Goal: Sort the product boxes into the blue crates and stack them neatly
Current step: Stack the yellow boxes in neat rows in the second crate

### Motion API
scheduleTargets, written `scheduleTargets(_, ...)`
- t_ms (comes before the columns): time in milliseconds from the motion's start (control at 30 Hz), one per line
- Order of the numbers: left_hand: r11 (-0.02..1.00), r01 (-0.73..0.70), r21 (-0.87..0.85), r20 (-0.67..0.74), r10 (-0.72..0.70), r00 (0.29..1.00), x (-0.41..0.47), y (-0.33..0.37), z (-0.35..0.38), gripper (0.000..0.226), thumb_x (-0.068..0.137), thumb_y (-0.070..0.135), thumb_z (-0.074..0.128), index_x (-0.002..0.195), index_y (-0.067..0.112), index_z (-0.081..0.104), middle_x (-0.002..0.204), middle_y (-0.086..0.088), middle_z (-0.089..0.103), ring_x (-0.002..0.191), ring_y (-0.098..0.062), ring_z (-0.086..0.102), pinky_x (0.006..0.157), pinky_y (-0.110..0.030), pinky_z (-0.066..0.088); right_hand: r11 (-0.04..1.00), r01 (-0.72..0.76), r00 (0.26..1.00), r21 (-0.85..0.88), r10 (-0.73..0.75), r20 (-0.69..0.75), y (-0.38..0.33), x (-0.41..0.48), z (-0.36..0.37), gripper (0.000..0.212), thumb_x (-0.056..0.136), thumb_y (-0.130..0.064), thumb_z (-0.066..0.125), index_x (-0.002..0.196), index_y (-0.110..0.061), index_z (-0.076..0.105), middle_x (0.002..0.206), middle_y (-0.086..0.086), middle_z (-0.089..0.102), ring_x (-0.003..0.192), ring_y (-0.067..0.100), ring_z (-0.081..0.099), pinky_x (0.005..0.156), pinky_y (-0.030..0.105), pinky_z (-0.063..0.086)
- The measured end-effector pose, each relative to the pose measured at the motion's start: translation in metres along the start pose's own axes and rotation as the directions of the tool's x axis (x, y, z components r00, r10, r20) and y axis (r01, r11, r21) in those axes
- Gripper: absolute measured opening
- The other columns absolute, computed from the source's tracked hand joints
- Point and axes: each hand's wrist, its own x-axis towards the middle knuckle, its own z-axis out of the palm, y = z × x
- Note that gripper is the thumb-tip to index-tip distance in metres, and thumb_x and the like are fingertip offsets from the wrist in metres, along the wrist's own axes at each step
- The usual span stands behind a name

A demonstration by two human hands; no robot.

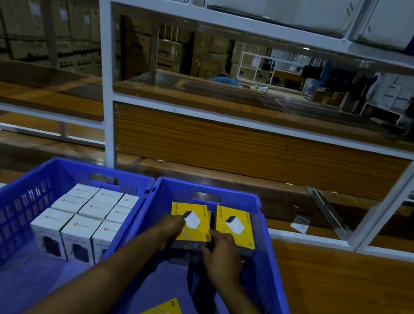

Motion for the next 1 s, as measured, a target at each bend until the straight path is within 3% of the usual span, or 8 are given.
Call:
scheduleTargets(67,0.990,0.014,0.141,0.121,-0.032,0.992,0.003,-0.006,0.005,0.071,0.076,0.005,0.060,0.142,-0.008,0.039,0.094,-0.019,0.064,0.054,-0.017,0.046,0.037,-0.019,0.032,0.993,0.037,0.999,-0.116,-0.035,0.013,0.004,0.001,0.000,0.046,0.092,-0.026,0.064,0.137,-0.027,0.055,0.130,0.003,0.051,0.118,0.026,0.053,0.091,0.037,0.048)
scheduleTargets(133,0.959,-0.084,0.272,0.169,0.038,0.985,0.017,-0.015,0.008,0.105,0.057,0.017,0.079,0.149,0.005,0.030,0.120,-0.014,0.060,0.083,-0.019,0.063,0.057,-0.029,0.059,0.977,0.066,0.998,-0.203,-0.064,0.016,0.008,0.003,-0.002,0.041,0.094,-0.022,0.059,0.134,-0.024,0.055,0.129,0.005,0.050,0.118,0.027,0.050,0.090,0.038,0.048)
scheduleTargets(200,0.893,-0.159,0.420,0.226,0.066,0.972,0.020,-0.018,0.011,0.124,0.057,0.019,0.085,0.155,0.016,0.010,0.142,-0.013,0.049,0.114,-0.026,0.059,0.089,-0.038,0.057,0.972,0.071,0.997,-0.224,-0.066,0.030,0.012,0.005,-0.002,0.039,0.095,-0.018,0.056,0.133,-0.022,0.055,0.130,0.007,0.048,0.119,0.028,0.048,0.091,0.039,0.049)
scheduleTargets(300,0.843,-0.230,0.487,0.220,0.136,0.966,0.025,-0.015,0.007,0.108,0.077,0.027,0.080,0.156,0.014,0.008,0.151,-0.015,0.039,0.133,-0.032,0.047,0.106,-0.038,0.043,0.972,0.088,0.996,-0.217,-0.082,0.033,0.014,0.009,-0.002,0.034,0.094,-0.015,0.053,0.127,-0.020,0.058,0.127,0.007,0.048,0.118,0.028,0.049,0.091,0.038,0.050)
scheduleTargets(400,0.800,-0.372,0.471,0.252,0.282,0.926,0.082,-0.036,0.014,0.131,0.052,0.078,0.075,0.156,0.019,0.020,0.155,-0.006,0.034,0.137,-0.025,0.044,0.111,-0.043,0.041,0.974,0.092,0.996,-0.206,-0.092,0.010,0.017,0.015,-0.003,0.023,0.094,-0.019,0.055,0.115,-0.019,0.064,0.120,0.005,0.050,0.111,0.026,0.052,0.087,0.034,0.049)
scheduleTargets(533,0.748,-0.382,0.542,0.230,0.305,0.924,0.133,-0.057,0.020,0.125,0.050,0.093,0.060,0.148,0.020,0.038,0.144,0.001,0.050,0.121,-0.013,0.056,0.101,-0.037,0.050,0.983,0.091,0.995,-0.162,-0.096,-0.024,0.019,0.024,-0.002,0.025,0.094,-0.016,0.055,0.115,-0.015,0.069,0.117,0.007,0.055,0.106,0.025,0.056,0.085,0.031,0.046)
scheduleTargets(733,0.731,-0.284,0.620,0.227,0.179,0.957,0.115,-0.044,0.015,0.050,0.066,0.041,0.075,0.110,0.017,0.069,0.112,-0.009,0.072,0.101,-0.028,0.070,0.083,-0.046,0.059,0.990,0.045,0.996,-0.135,-0.055,-0.070,0.019,0.027,0.000,0.022,0.095,-0.014,0.054,0.111,-0.013,0.069,0.111,0.005,0.055,0.104,0.023,0.058,0.079,0.025,0.042)
scheduleTargets(1000,0.721,-0.224,0.655,0.189,0.131,0.973,0.097,-0.037,0.011,0.059,0.050,0.026,0.085,0.105,0.008,0.072,0.104,-0.008,0.074,0.090,-0.021,0.071,0.076,-0.042,0.061,0.986,0.011,0.999,-0.169,-0.019,-0.050,0.019,0.026,-0.007,0.016,0.089,-0.002,0.052,0.096,-0.011,0.063,0.104,0.009,0.059,0.093,0.026,0.059,0.068,0.028,0.035)
